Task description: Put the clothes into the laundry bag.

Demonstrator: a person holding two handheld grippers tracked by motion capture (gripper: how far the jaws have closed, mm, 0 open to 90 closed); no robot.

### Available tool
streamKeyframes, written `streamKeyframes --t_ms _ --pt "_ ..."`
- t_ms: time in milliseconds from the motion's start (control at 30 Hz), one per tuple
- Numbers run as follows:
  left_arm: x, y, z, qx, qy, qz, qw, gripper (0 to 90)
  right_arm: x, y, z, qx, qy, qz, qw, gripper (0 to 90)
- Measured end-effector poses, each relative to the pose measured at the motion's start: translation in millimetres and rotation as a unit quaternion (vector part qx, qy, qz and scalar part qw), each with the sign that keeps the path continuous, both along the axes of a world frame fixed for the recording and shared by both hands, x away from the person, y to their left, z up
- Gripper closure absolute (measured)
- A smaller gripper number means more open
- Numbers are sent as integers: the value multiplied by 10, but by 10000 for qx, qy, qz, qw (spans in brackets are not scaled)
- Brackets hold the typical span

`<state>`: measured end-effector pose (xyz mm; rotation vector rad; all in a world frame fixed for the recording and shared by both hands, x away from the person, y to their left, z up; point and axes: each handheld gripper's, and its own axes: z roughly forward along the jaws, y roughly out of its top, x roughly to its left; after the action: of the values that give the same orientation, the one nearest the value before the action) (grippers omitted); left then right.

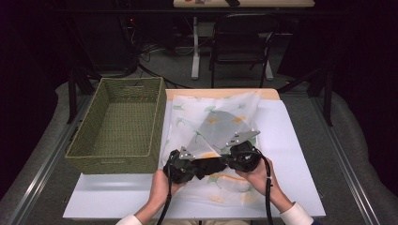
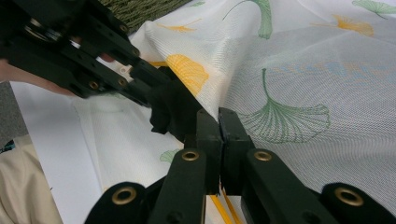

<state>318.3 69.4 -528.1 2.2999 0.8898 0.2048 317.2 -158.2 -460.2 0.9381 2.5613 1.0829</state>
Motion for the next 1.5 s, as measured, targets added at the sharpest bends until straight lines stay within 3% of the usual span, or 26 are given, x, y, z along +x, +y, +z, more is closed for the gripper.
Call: streamKeyframes --t_ms 100,233,300,400,500,633,800,933,1133,1267,1333,1400,1500 --pt "11 8 -27 5 87 -42 10000 716 -2 -4 2 -1 -16 20 10000 889" --pt "-28 57 41 146 131 -99 9998 574 0 -15 4 14 -19 24 10000 889" --pt "-45 75 51 147 244 -172 9994 513 -1 -15 6 15 -14 19 10000 889" --pt "-67 28 38 204 366 -229 9989 407 -7 -5 12 4 -18 2 10000 889" --pt "-83 -67 23 265 329 -246 9988 360 -6 7 10 -4 -29 16 10000 889" --pt "-56 -167 23 386 181 -117 9990 417 -8 8 7 -5 -17 6 10000 889" --pt "51 -247 12 306 103 -42 9995 714 -7 3 7 4 -19 10 10000 890" --pt "138 -298 -1 292 -28 89 9995 812 -9 -5 19 45 -8 25 10000 890" --pt "259 -354 -6 138 -241 300 9992 816 -11 -21 49 199 20 41 9998 890" --pt "283 -325 -31 122 -149 287 9994 797 -10 -17 39 183 50 39 9998 890" --pt "263 -284 0 191 -80 173 9996 756 -5 -20 29 175 59 35 9998 890" --pt "225 -234 37 190 26 63 9998 662 2 -27 23 170 60 40 9998 890" --pt "149 -169 107 355 105 -102 9993 538 1 -31 26 174 64 23 9998 890"
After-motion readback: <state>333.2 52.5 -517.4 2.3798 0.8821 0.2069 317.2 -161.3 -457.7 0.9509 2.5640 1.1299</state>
